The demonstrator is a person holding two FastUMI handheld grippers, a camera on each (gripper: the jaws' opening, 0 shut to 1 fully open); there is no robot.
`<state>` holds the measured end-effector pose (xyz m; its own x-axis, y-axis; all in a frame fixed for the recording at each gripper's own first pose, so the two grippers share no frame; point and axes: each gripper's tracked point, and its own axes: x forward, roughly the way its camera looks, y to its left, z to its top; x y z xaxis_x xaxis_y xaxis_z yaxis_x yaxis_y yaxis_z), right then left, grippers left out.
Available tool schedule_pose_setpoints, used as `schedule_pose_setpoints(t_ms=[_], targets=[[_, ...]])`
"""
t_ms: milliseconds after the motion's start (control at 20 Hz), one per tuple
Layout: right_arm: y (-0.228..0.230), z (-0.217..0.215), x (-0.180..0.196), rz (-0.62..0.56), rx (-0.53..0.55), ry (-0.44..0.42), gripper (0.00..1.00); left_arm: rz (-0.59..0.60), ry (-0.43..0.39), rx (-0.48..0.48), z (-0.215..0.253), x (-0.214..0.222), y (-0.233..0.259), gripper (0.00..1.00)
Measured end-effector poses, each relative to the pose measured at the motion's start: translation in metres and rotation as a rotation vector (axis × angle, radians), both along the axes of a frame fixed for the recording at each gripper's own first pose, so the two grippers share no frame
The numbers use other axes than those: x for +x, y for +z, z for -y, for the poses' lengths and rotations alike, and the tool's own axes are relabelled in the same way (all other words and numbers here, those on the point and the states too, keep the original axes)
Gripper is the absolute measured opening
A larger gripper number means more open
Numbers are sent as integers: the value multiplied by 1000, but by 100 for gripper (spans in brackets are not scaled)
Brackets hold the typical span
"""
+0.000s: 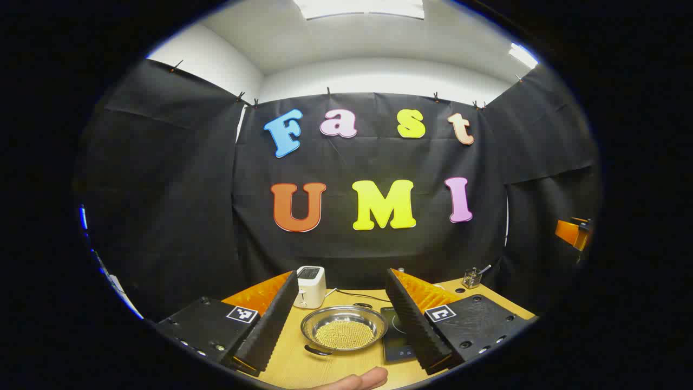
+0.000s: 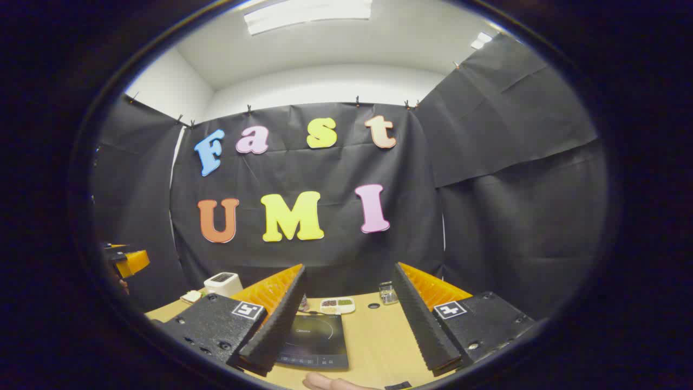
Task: First push the handle of the pot to place it horizontally, then grasp the pot with both hands and set it on the induction cooktop.
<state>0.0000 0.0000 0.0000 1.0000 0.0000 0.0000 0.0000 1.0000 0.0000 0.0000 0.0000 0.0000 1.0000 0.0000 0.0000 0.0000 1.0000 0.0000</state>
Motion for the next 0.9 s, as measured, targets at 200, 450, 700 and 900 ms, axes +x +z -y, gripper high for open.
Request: schedule_pose_setpoints(t_ms=[200,450,700,900], targets=[[-1,2,3,-2,2,3,96,4,-19,5,8,-3,1,96],[0,2,2,10,6,14,96,1,-30,9,13,-5,-2,96],[2,0,0,24,-1,26,96,-3,-35,6,14,-3,-7,96],[1,-4,-1,29,-9,39,96,-22,-34,2,12,1,-18,96]])
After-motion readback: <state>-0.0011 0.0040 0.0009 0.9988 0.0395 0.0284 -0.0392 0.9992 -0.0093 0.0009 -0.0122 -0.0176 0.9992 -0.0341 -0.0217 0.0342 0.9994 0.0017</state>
